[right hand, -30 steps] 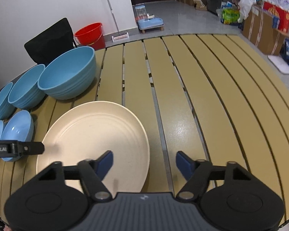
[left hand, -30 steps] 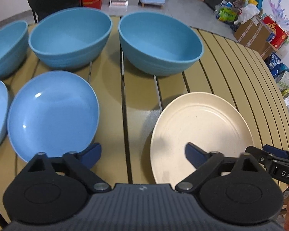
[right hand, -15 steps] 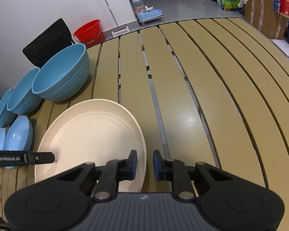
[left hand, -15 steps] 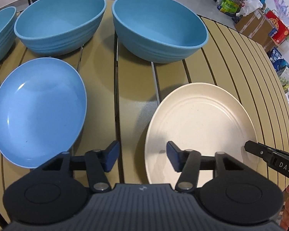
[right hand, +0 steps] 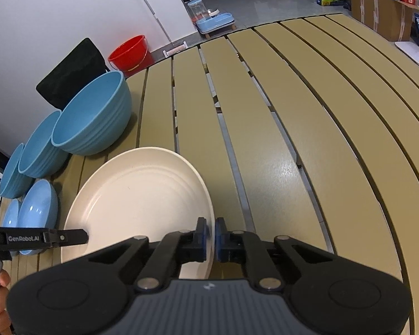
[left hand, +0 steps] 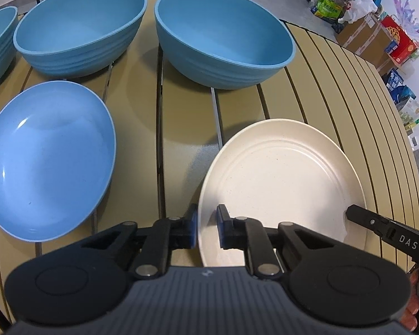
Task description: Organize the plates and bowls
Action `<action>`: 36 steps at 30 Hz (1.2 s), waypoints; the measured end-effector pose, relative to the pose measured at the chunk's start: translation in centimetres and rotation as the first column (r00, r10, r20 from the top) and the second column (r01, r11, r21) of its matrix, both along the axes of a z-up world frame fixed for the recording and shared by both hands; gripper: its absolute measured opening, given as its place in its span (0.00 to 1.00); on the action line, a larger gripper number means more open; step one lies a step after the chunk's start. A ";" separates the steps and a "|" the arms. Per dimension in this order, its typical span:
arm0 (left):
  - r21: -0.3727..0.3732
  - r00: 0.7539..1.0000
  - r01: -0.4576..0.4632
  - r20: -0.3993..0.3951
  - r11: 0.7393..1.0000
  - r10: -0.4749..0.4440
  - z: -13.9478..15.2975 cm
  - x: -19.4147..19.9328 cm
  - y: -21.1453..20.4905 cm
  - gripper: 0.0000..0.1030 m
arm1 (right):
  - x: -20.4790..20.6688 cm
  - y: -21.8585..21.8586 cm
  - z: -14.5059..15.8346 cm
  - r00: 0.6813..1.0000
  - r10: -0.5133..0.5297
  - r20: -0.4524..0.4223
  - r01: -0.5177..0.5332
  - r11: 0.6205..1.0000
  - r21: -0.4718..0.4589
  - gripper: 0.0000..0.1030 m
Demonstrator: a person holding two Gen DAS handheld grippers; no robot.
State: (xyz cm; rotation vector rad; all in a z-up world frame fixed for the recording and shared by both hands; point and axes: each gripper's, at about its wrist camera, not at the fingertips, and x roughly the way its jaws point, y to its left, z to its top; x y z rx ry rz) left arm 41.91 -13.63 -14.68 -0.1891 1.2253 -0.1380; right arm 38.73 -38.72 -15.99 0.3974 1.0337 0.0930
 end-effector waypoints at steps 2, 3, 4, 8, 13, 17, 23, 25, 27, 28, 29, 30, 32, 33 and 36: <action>0.001 1.000 0.001 0.006 1.000 -0.001 0.1 -0.1 0.0 0.14 | -0.1 0.0 0.1 1.000 -0.002 0.004 0.002 1.000 0.005 0.05; 0.003 1.000 0.001 0.011 1.000 -0.001 0.3 -0.2 0.0 0.14 | -0.2 -0.1 0.3 1.000 -0.003 0.007 0.003 1.000 0.008 0.05; 0.005 1.000 0.001 0.015 1.000 -0.001 0.4 -0.3 0.0 0.14 | -0.3 0.0 0.4 1.000 -0.003 0.010 0.003 1.000 0.009 0.05; 0.007 0.999 0.001 0.032 1.000 -0.001 1.1 -0.8 0.2 0.14 | -0.8 0.3 0.9 1.000 -0.003 0.023 0.003 1.000 0.010 0.05; 0.010 0.999 -0.007 0.047 1.000 0.007 2.0 -1.9 1.1 0.14 | -1.9 1.1 1.6 0.999 0.007 0.038 -0.007 1.000 0.017 0.05; 0.012 0.998 -0.013 0.057 1.000 0.012 2.5 -3.1 1.9 0.14 | -2.9 1.8 2.0 0.999 0.015 0.046 -0.016 1.000 0.025 0.05; 0.027 0.997 -0.010 0.078 1.000 0.008 3.1 -4.8 2.7 0.14 | -4.4 2.8 2.4 0.998 0.027 0.052 -0.029 0.999 0.034 0.05; 0.034 0.996 -0.008 0.084 0.999 0.005 3.2 -5.3 2.9 0.14 | -4.9 3.1 2.3 0.998 0.029 0.050 -0.031 0.999 0.039 0.05; 0.034 0.997 -0.009 0.083 0.999 0.006 2.9 -5.9 3.2 0.14 | -5.3 3.5 2.2 0.998 0.031 0.046 -0.033 0.999 0.038 0.05; 0.037 0.997 -0.008 0.082 0.999 0.005 2.8 -6.3 3.3 0.14 | -5.5 3.7 2.1 0.999 0.031 0.044 -0.033 0.999 0.040 0.05; 0.042 0.997 -0.007 0.082 0.999 0.003 2.7 -6.6 3.5 0.14 | -5.8 3.9 1.9 0.999 0.031 0.043 -0.033 0.999 0.042 0.05; 0.046 0.997 -0.005 0.082 0.999 0.001 2.6 -6.9 3.6 0.14 | -6.1 4.1 1.8 0.999 0.032 0.040 -0.034 0.998 0.045 0.05; 0.052 0.997 -0.002 0.081 0.999 -0.002 2.3 -7.4 3.8 0.14 | -6.7 4.5 1.5 0.999 0.033 0.035 -0.035 0.998 0.048 0.05; 0.053 0.997 -0.001 0.081 0.999 -0.003 2.2 -7.6 3.9 0.14 | -6.9 4.7 1.3 0.999 0.034 0.032 -0.035 0.998 0.048 0.05; 0.053 0.997 0.000 0.078 0.999 -0.004 1.8 -8.2 4.0 0.14 | -7.3 5.0 1.0 0.999 0.030 0.027 -0.032 0.998 0.052 0.05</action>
